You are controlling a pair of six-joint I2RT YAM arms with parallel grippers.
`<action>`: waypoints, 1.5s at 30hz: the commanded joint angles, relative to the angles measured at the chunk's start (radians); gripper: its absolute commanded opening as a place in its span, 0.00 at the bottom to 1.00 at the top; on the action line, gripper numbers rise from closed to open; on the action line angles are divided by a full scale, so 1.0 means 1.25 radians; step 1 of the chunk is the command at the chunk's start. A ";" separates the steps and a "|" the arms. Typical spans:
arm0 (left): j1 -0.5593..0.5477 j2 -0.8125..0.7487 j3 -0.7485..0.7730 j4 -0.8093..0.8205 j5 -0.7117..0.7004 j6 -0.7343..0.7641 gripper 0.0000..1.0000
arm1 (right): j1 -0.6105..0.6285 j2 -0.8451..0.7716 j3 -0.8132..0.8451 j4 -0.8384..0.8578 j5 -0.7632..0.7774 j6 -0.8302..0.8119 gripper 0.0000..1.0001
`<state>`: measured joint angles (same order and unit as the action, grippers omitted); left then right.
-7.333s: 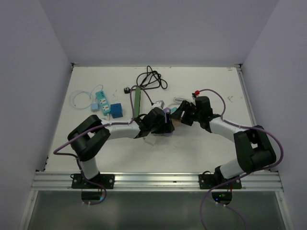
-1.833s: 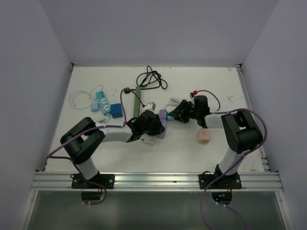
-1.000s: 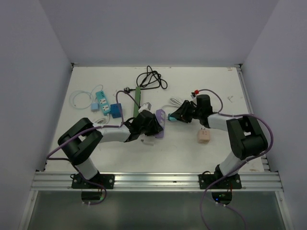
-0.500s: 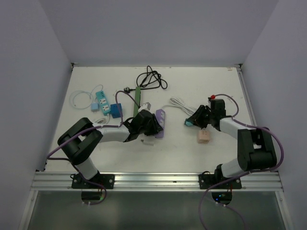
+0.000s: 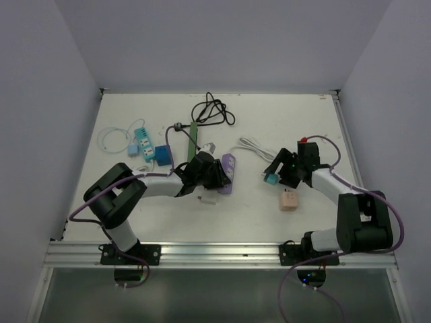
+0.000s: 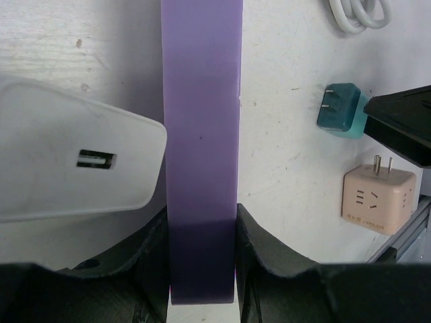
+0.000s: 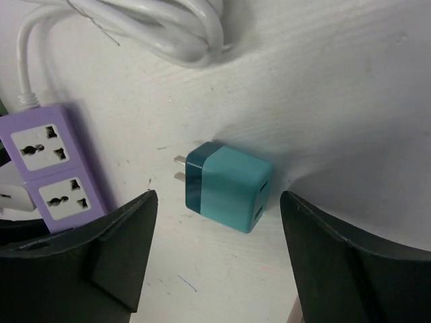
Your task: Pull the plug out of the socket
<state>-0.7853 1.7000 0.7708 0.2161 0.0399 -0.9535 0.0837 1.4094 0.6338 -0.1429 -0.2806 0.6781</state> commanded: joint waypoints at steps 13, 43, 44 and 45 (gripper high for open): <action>-0.004 0.150 0.144 -0.032 0.158 0.022 0.08 | -0.003 -0.314 0.140 -0.253 0.167 -0.081 0.87; -0.003 -0.266 0.194 -0.393 -0.093 0.117 0.99 | -0.003 -0.513 0.435 -0.552 0.260 -0.193 0.99; -0.004 -0.291 0.204 -0.419 -0.116 0.131 1.00 | -0.003 -0.516 0.451 -0.564 0.278 -0.200 0.99; -0.004 -0.319 0.223 -0.444 -0.170 0.144 1.00 | -0.003 -0.520 0.466 -0.575 0.292 -0.206 0.99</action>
<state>-0.7876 1.4197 0.9699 -0.2031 -0.0074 -0.8616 0.0837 0.7795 1.1393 -0.7807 -0.0071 0.4877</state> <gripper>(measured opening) 0.994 0.987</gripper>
